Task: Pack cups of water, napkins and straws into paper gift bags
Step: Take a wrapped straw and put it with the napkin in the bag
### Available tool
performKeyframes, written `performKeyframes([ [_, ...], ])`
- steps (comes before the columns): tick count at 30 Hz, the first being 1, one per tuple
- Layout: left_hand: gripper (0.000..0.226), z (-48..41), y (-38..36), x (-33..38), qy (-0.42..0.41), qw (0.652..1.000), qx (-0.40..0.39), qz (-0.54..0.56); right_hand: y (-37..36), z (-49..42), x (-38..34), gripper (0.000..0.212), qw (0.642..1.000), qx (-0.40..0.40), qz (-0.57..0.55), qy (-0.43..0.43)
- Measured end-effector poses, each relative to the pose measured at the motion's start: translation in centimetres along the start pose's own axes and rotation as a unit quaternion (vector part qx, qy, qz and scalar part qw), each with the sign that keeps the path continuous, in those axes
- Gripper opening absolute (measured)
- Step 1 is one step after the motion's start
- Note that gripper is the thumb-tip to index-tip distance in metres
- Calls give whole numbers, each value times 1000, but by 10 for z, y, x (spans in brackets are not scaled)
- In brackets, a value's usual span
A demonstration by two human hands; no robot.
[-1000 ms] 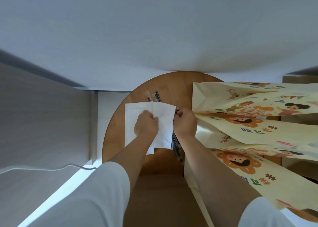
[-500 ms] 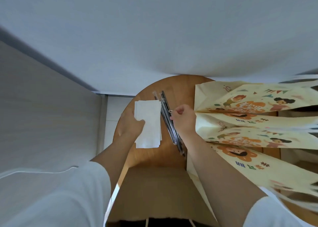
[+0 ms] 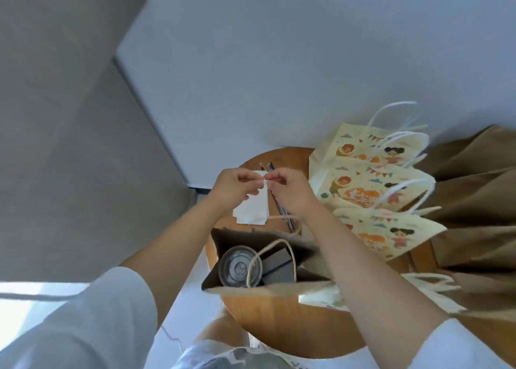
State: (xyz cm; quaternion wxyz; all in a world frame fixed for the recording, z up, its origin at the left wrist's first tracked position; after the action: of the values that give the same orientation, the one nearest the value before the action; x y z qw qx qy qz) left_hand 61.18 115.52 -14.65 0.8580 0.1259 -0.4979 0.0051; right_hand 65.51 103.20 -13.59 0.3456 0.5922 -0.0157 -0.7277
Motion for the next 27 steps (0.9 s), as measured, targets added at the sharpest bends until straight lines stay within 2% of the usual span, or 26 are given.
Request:
performKeyframes([
  [3,14,43,5,12,-40,999,13,12,2,38,-22,30,992,-28,109,57],
  [6,11,74,3,17,-55,998,7,8,5,71,-35,26,982,-31,155,101],
  [9,13,89,8,5,-39,999,24,9,22,92,-37,20,982,50,142,113],
  [11,38,97,14,-9,-39,990,35,-134,40,106,-29,17,984,117,92,102],
  [13,64,109,8,-22,-55,949,-16,-310,52,120,-17,13,981,162,51,93],
  [15,83,120,-5,-28,-93,893,-62,-436,51,132,-3,9,983,163,22,81],
  [17,107,121,-19,-34,-133,812,-70,-563,40,140,9,12,990,123,-4,63],
  [18,114,119,-25,-38,-138,782,-71,-604,33,144,14,14,994,98,-14,52],
  [19,114,116,-29,-40,-137,767,-68,-624,27,147,18,15,996,80,-23,41],
  [21,100,110,-26,-38,-139,767,-37,-625,18,152,25,13,997,57,-43,26],
  [23,84,107,-18,-34,-144,787,-16,-600,13,156,31,13,997,54,-51,28],
  [27,65,108,-7,-33,-153,833,-72,-526,12,158,38,26,987,136,-58,62],
])
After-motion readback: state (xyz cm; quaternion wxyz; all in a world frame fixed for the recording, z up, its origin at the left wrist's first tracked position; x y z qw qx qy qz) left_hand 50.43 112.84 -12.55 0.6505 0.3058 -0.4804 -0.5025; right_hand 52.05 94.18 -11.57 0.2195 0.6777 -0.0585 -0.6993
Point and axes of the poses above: each hand's wrist, its own z-axis away from the middle knuckle, its own y-axis out of the back of the hand, x = y × z, the point moved 7 cm from there along -z, towards the middle knuckle, and after that the axes turned 2 degrees about y, right-handed, at the moved point
